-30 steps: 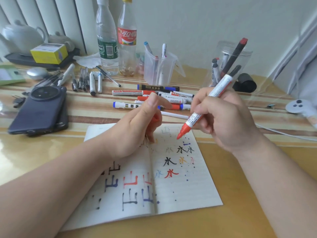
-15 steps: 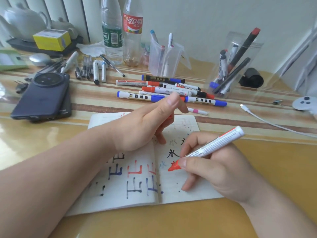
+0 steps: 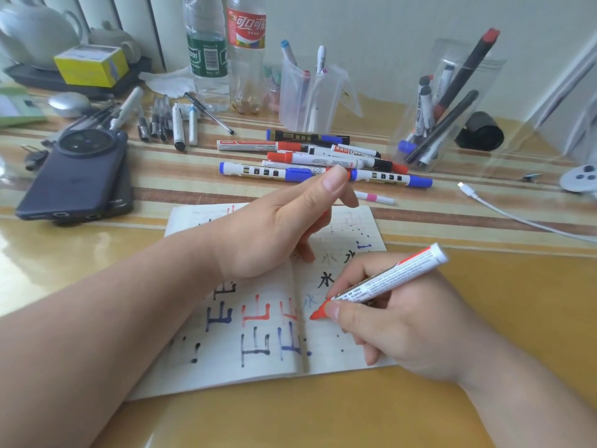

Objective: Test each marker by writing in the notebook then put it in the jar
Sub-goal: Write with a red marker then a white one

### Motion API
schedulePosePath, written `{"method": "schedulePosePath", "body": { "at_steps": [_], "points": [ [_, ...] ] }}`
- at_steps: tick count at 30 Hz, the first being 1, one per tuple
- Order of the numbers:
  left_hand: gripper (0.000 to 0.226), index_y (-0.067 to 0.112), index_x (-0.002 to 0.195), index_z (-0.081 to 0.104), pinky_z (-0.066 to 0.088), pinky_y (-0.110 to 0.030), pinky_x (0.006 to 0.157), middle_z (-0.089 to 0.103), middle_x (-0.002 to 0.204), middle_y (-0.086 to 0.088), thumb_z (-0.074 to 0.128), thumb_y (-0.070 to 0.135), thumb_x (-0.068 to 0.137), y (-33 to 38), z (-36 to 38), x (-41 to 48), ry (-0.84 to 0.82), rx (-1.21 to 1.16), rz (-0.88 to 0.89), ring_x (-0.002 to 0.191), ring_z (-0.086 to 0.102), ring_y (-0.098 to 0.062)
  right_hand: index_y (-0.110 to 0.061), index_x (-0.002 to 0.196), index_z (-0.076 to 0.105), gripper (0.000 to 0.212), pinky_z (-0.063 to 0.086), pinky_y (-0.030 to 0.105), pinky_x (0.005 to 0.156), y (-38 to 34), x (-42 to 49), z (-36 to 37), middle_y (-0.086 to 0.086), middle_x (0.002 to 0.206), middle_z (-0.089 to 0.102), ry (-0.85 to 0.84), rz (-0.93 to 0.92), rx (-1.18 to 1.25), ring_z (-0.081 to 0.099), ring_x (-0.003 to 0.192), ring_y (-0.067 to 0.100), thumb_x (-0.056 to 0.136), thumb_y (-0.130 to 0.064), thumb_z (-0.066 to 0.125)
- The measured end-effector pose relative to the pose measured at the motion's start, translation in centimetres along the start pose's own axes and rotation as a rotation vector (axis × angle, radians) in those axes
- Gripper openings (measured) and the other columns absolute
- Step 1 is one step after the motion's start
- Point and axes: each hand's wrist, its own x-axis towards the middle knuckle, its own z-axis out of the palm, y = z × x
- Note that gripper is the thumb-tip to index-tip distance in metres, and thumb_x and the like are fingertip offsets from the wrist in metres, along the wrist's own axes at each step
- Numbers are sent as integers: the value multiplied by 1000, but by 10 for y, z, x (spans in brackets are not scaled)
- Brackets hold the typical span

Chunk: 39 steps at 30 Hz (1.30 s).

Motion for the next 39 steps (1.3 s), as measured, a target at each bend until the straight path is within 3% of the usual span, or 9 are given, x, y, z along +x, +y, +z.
{"method": "schedulePosePath", "body": {
  "at_steps": [3,9,13,18,22,28,31,36,39],
  "points": [
    [70,30,114,63,59,-51,78,38,82,-4,21,77,85,0,1,0,4,2,-3,71,42,-14,-12,74,68,13,44,27,42,0,0,0,2,48,55,-7,15,-18,56,40,19,84,-10,77],
    [71,31,112,64,60,-45,79,41,84,-2,23,79,82,-1,1,-1,5,-9,-26,72,45,-14,-15,71,67,11,41,33,43,-1,0,1,2,53,57,-56,-10,-49,50,46,15,69,-24,72],
    [71,32,111,65,60,-42,78,43,81,2,22,80,81,-1,1,0,5,-3,-24,70,46,-12,-14,72,68,10,43,29,40,-1,0,0,10,55,59,-70,-17,-5,53,46,16,71,-24,73],
    [71,32,110,66,60,-41,77,47,70,18,23,80,81,-2,1,0,10,-3,-15,71,49,-8,-14,74,69,12,46,28,40,-1,1,0,5,57,63,-65,-23,46,56,47,15,73,-24,74],
    [70,33,110,66,60,-41,78,47,75,14,23,81,81,-2,1,0,12,3,-16,71,49,-8,-14,73,67,13,44,28,40,0,1,3,19,59,60,-42,-23,5,54,43,21,72,-25,73],
    [69,34,109,66,60,-41,78,50,71,20,23,81,81,-1,2,0,21,10,-19,72,51,-6,-16,74,69,11,42,34,42,-1,0,3,15,61,63,-76,-37,-21,53,48,16,72,-25,74],
    [69,34,110,65,59,-40,78,53,72,23,23,80,82,-1,2,-1,18,21,-13,73,53,-5,-14,76,72,13,42,23,45,-3,0,3,7,62,68,-115,-45,1,56,51,10,72,-26,76],
    [68,35,111,64,59,-41,79,55,72,27,22,80,81,0,2,-1,13,36,-4,73,54,-4,-10,71,66,12,37,26,38,0,2,-2,10,54,59,0,-6,91,48,40,19,71,-21,71],
    [66,36,110,64,58,-40,79,55,73,26,23,80,82,0,2,-1,10,41,3,73,53,-4,-12,68,64,13,34,24,39,0,3,1,17,55,56,5,0,16,45,38,15,70,-23,70]
  ]
}}
